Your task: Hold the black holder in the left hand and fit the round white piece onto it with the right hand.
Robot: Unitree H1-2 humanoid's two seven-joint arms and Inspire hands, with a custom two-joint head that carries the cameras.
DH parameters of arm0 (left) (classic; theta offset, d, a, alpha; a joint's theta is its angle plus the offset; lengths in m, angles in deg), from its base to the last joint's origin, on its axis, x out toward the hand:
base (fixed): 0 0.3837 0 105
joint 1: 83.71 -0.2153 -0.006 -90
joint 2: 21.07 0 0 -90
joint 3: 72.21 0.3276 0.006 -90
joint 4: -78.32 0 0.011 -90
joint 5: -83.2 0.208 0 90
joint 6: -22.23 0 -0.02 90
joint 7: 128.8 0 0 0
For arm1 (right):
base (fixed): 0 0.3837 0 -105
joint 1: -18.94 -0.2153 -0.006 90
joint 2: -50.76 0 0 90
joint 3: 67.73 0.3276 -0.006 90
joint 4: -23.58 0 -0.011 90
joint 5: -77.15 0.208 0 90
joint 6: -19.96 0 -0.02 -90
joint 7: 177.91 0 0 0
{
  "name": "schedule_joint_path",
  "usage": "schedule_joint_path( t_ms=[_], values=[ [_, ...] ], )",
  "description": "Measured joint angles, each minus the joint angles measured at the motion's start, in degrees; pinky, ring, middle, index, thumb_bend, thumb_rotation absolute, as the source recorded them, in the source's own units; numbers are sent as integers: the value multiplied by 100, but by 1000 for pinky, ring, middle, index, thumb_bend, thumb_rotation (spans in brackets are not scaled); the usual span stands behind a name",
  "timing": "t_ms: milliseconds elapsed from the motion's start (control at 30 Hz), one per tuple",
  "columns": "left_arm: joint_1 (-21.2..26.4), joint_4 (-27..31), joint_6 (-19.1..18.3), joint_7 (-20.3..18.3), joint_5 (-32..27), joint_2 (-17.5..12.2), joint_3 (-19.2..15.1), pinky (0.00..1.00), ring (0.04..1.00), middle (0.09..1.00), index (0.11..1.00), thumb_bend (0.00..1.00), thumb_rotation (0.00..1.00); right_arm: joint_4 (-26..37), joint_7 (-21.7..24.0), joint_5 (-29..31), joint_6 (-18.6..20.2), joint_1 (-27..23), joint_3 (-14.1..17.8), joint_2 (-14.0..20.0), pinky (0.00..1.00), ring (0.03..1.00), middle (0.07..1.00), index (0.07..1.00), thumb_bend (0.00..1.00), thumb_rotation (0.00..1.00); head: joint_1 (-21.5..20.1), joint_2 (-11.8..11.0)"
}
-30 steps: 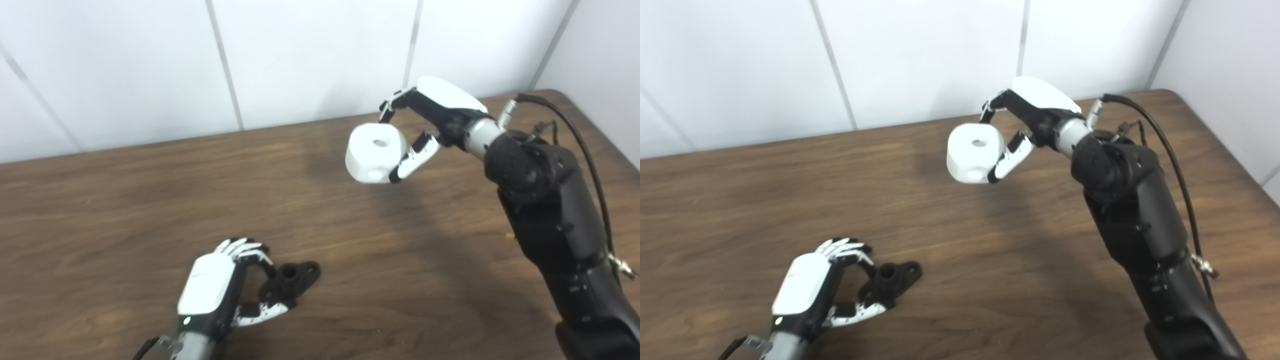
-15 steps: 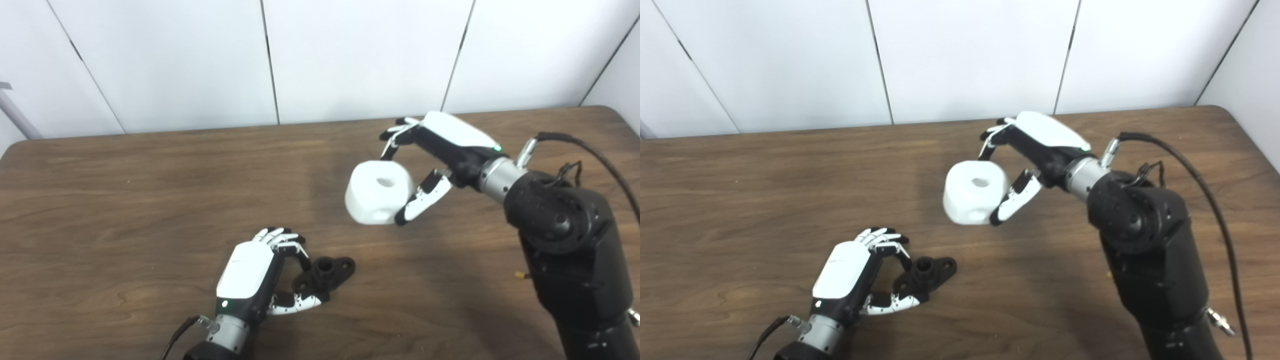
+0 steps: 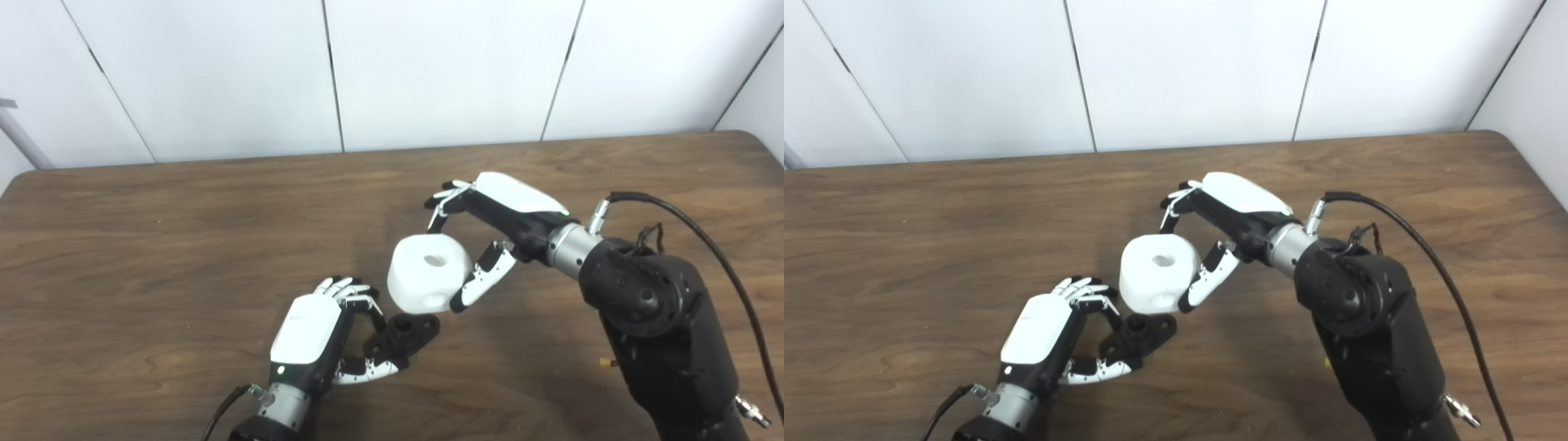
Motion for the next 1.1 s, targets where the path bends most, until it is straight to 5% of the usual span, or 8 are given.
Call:
schedule_joint_path(
  t_ms=[1100],
  values=[
    [90, -12, -138, -64, 75, 18, 89, 924, 870, 778, 488, 518, 44, -114, -197, 52, -13, 199, -265, 33, 1000, 1000, 874, 482, 525, 135, -62, 88]
  ],
)
